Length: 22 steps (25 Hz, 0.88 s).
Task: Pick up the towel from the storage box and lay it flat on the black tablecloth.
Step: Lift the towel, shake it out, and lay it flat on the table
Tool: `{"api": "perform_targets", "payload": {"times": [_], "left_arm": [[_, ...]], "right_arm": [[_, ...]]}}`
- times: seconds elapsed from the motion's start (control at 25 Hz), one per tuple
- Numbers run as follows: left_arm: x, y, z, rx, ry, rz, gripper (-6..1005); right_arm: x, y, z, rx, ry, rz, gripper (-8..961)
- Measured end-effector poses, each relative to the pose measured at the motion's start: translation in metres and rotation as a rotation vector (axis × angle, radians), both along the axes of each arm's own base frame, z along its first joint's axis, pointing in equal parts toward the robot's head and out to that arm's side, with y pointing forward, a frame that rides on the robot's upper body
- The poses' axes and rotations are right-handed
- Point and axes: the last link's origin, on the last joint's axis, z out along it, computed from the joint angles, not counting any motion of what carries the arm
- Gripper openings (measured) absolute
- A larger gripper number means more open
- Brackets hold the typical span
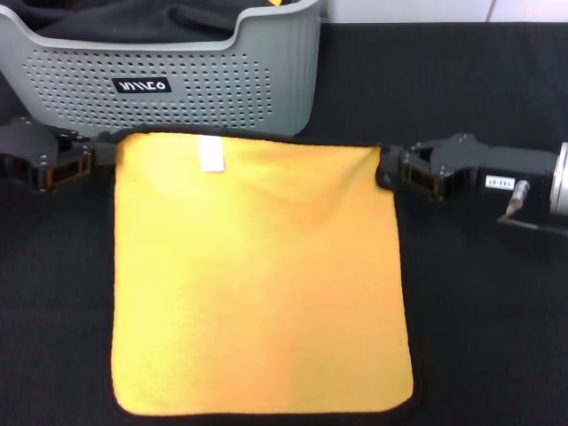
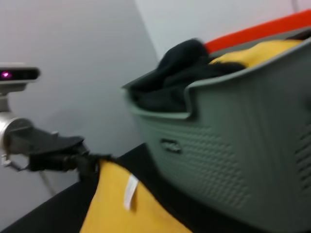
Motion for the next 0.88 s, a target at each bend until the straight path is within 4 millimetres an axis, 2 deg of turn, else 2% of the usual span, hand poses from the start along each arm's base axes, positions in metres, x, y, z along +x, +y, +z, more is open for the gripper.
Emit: {"api": "perform_targets", "payload": {"times": [0.28, 0.52, 0.72, 0.88], "left_arm": [[-0.001, 0.013, -0.01, 0.012, 0.06, 0.019, 18], [-0.004, 0.019, -0.014, 0.039, 0.081, 0.041, 18], [-0.009, 0.021, -0.016, 0.068, 0.094, 0.073, 19], [-0.014, 0.022, -0.017, 0.084, 0.104, 0.098, 19]], "right_arm": [[-0.012, 0.023, 0.003, 0.054, -0.042, 0.019, 49], [-0.028, 0.041, -0.012, 0.045, -0.13, 0.044, 52], [-0.034, 0.045, -0.023, 0.048, -0.173, 0.058, 54], [-0.032, 0.047, -0.024, 0.064, -0.185, 0.044, 55]]}}
